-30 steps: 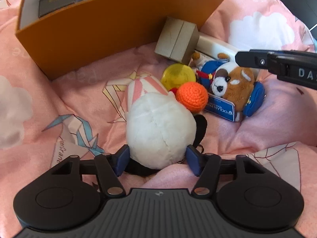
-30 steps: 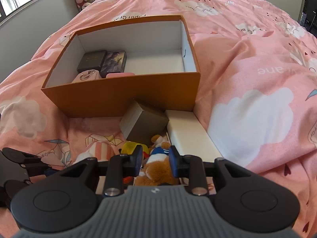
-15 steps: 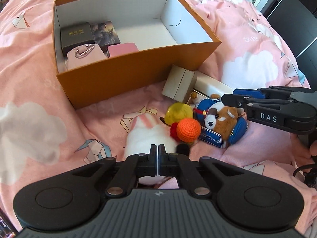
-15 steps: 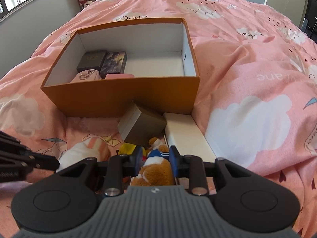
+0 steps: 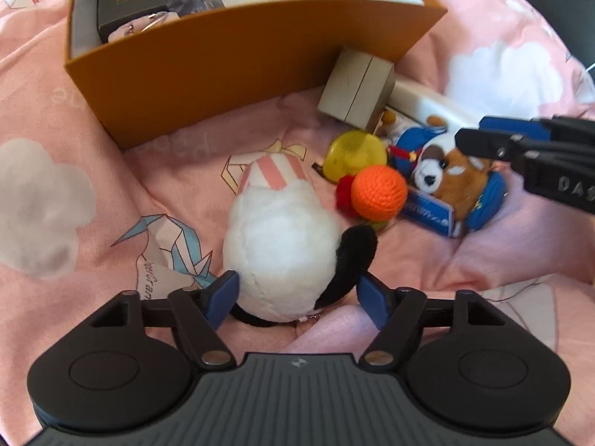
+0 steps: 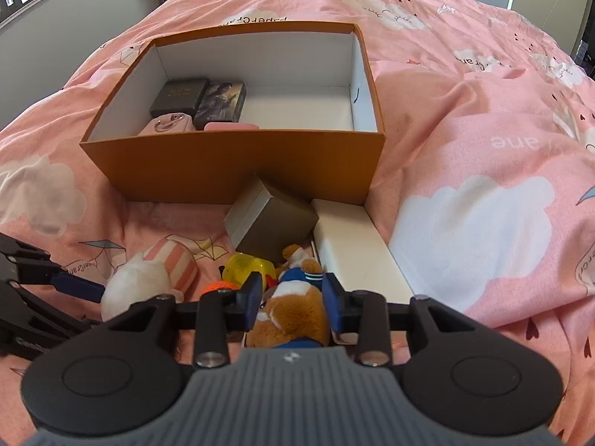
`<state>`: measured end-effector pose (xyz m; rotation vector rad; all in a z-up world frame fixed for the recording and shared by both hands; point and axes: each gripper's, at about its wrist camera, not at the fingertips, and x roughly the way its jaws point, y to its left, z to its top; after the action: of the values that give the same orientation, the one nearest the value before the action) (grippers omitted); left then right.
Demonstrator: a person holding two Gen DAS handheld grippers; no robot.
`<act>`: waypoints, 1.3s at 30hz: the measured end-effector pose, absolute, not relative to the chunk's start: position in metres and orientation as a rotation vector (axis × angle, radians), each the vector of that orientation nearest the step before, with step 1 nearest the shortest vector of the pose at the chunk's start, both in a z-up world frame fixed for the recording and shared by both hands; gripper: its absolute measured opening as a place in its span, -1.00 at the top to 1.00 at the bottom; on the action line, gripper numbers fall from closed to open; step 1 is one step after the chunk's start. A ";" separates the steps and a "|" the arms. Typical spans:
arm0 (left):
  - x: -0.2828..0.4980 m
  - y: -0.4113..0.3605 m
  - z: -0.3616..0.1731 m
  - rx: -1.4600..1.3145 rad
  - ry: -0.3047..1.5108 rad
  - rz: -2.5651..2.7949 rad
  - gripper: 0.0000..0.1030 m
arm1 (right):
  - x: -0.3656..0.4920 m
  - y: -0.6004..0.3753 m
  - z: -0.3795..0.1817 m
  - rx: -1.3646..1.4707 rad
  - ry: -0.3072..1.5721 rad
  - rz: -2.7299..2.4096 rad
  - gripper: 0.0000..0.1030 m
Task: Organize objects
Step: 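Grasp the white striped-hat plush with the left tool while the right grasps the brown dog plush, then lift both plushes and carry them over the orange box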
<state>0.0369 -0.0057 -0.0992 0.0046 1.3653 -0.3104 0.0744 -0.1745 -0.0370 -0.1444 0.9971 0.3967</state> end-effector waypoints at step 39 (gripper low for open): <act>0.030 -0.032 -0.075 0.278 1.185 -0.226 -0.53 | 0.102 -0.174 -0.066 -0.026 1.315 0.339 0.05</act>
<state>0.0301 -0.0319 -0.0754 0.2784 1.1854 -0.2264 0.1023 -0.1744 -0.0661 -0.0255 1.3155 0.3393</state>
